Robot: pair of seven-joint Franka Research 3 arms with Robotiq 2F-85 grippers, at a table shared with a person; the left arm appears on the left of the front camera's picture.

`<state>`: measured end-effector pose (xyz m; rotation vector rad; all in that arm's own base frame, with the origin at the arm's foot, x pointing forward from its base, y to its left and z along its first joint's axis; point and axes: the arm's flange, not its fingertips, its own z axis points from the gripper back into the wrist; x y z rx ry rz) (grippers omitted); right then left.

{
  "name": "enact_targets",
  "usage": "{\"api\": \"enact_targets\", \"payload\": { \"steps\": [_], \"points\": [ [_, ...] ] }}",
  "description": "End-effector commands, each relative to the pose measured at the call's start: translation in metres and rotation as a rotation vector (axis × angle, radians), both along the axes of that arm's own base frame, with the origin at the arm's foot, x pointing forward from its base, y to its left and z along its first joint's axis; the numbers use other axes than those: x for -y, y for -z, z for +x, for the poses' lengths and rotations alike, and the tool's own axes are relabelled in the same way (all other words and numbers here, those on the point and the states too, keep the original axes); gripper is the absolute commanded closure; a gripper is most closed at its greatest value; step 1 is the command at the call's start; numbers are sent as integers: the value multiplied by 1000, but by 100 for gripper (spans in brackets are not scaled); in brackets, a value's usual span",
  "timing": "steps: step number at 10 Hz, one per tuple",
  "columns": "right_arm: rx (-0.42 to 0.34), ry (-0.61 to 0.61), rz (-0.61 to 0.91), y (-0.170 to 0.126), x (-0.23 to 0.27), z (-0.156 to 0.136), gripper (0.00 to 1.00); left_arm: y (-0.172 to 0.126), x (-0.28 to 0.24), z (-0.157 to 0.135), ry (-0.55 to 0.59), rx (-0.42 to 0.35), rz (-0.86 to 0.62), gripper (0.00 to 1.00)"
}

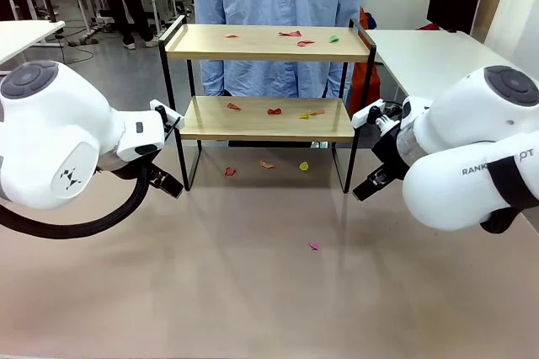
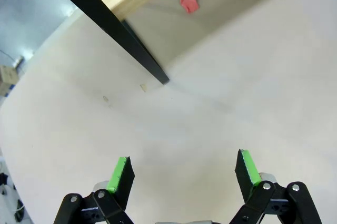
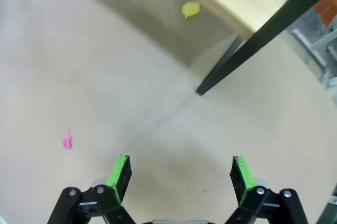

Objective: Clean the shelf.
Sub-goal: Pick up the Duster handed by the human.

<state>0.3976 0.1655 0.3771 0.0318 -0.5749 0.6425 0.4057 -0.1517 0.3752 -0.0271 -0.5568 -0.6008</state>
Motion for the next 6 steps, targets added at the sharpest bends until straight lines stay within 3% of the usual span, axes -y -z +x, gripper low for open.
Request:
{"api": "enact_targets", "payload": {
  "steps": [1,2,4,6],
  "points": [
    [11,15,59,-45,24,21,0,-41,-9,14,24,-8,-25,0],
    [11,24,96,-65,43,34,0,-67,-20,24,48,-14,-43,0],
    [-16,-79,184,-92,84,50,0,-102,-50,39,136,-64,-147,0],
    [-5,-298,259,-101,130,67,0,-114,-99,61,393,-114,-290,0]
  ]
}}
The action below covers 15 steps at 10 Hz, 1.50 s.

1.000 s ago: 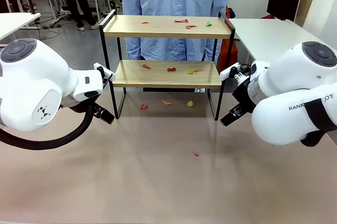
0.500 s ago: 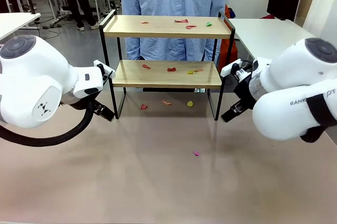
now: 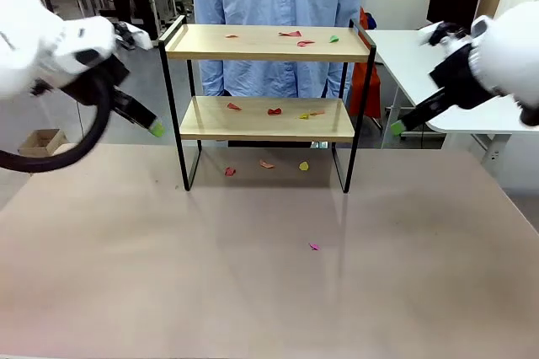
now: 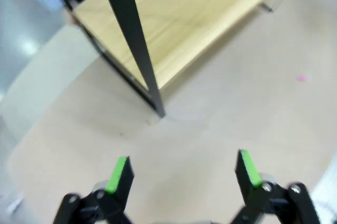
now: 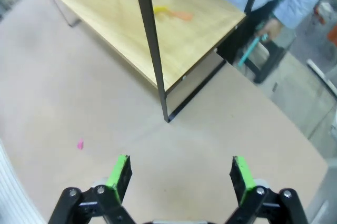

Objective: Clean the shelf.
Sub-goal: Pick up the Duster handed by the human.

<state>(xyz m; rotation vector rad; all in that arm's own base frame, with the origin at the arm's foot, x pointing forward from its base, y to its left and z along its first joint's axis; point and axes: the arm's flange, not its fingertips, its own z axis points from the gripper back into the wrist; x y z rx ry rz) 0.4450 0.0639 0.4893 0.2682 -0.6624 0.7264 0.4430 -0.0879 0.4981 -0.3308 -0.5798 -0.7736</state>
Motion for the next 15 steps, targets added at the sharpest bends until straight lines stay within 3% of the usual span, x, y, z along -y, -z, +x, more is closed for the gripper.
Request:
{"api": "enact_targets", "payload": {
  "steps": [1,3,4,5,6,11,12,13,15],
  "points": [
    [14,-253,84,14,46,26,0,14,-64,31,293,-41,-146,0],
    [57,-358,77,32,75,35,0,25,-108,32,456,113,-256,0],
    [121,-362,138,40,81,36,0,28,-116,29,469,221,-297,0],
    [58,-288,75,13,63,9,0,28,-106,21,355,175,-219,0],
    [58,-288,75,13,63,9,0,19,-116,13,400,160,-239,0],
    [60,-305,40,16,61,11,0,26,-113,12,399,147,-224,0],
    [24,-319,112,19,77,44,0,28,-135,47,461,139,-353,0],
    [32,-340,185,24,101,79,0,34,-168,83,422,174,-440,0],
    [88,-426,357,40,140,122,0,52,-211,116,434,203,-557,0]
  ]
}}
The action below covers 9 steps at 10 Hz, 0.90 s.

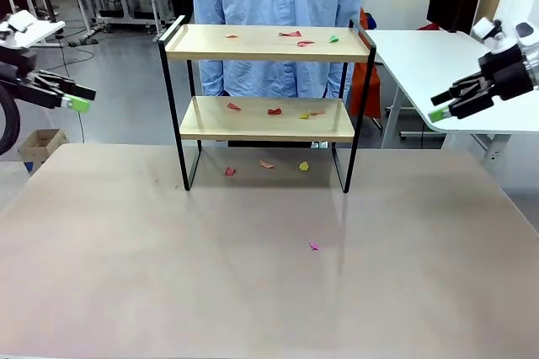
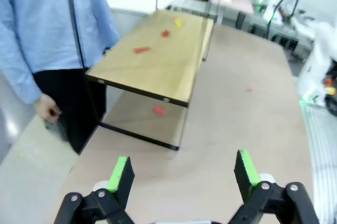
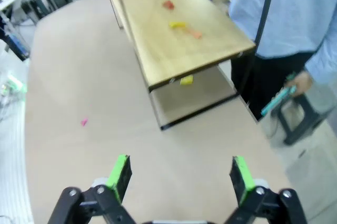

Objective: Clean the shelf.
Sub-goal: Pick up the Duster handed by the human.

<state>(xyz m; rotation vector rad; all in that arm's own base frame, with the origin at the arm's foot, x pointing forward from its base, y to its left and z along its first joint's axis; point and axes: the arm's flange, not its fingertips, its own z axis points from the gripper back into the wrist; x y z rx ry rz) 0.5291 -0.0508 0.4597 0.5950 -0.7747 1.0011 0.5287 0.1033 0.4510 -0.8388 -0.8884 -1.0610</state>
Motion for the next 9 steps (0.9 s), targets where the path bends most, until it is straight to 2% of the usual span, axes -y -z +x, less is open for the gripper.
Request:
{"api": "enact_targets", "payload": {
  "steps": [1,2,4,5,8,9],
  "points": [
    [43,-100,194,22,43,54,0,18,-35,42,44,50,-117,0],
    [99,-131,249,35,54,59,0,33,-48,47,63,92,-177,0],
    [220,-183,318,62,71,63,0,69,-62,49,119,253,-285,0],
    [251,-190,346,70,77,62,0,84,-65,48,124,306,-307,0],
    [300,-169,371,98,84,65,0,115,-57,45,144,401,-374,0],
    [302,-170,382,102,85,66,0,122,-53,48,148,391,-382,0]
  ]
}}
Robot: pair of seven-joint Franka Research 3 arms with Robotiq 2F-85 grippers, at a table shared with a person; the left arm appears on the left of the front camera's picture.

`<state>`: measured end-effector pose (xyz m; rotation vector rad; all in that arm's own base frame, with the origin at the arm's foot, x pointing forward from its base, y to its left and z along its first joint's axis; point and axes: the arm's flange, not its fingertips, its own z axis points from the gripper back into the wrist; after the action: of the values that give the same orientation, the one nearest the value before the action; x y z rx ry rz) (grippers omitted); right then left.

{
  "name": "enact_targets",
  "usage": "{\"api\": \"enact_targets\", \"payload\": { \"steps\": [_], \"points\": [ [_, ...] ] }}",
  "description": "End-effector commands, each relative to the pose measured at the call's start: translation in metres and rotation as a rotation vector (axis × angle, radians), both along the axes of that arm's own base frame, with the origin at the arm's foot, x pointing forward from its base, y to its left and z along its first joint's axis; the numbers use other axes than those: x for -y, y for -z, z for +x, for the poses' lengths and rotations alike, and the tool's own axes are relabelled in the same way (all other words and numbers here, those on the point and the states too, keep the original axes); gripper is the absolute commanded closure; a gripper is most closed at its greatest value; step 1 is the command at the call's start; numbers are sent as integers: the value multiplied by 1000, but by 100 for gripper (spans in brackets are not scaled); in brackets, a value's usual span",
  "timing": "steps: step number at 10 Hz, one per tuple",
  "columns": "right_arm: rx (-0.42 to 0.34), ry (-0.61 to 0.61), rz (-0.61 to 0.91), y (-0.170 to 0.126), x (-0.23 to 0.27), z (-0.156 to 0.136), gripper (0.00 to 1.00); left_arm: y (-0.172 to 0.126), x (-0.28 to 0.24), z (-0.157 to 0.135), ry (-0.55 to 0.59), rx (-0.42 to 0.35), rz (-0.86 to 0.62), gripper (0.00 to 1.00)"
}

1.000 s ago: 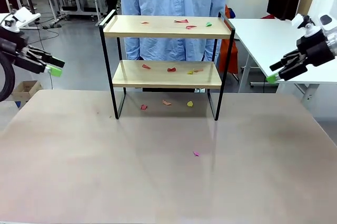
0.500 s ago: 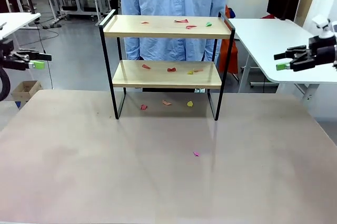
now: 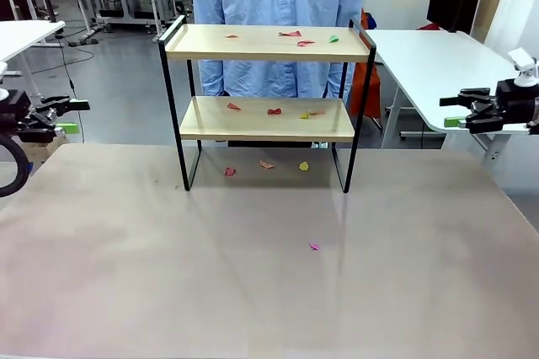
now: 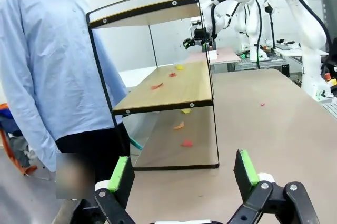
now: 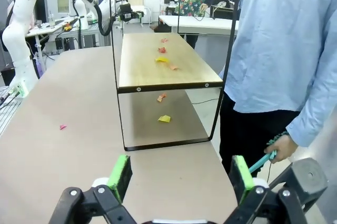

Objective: Clean the shelf.
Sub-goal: Pick up the Duster handed by the human.

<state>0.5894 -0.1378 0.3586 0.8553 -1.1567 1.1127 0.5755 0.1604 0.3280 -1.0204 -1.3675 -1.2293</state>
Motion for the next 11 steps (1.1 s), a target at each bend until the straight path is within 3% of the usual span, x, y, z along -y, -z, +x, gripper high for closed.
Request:
{"api": "enact_targets", "payload": {
  "steps": [1,4,8,11],
  "points": [
    [48,3,36,6,-1,7,0,3,9,3,1,16,-50,0],
    [62,8,65,14,-3,8,0,-2,20,4,-54,-8,-86,0],
    [54,-13,66,3,-7,8,0,-9,16,3,-93,-19,-145,0],
    [24,12,51,11,-4,6,0,0,13,8,-44,-5,-88,0]
  ]
}}
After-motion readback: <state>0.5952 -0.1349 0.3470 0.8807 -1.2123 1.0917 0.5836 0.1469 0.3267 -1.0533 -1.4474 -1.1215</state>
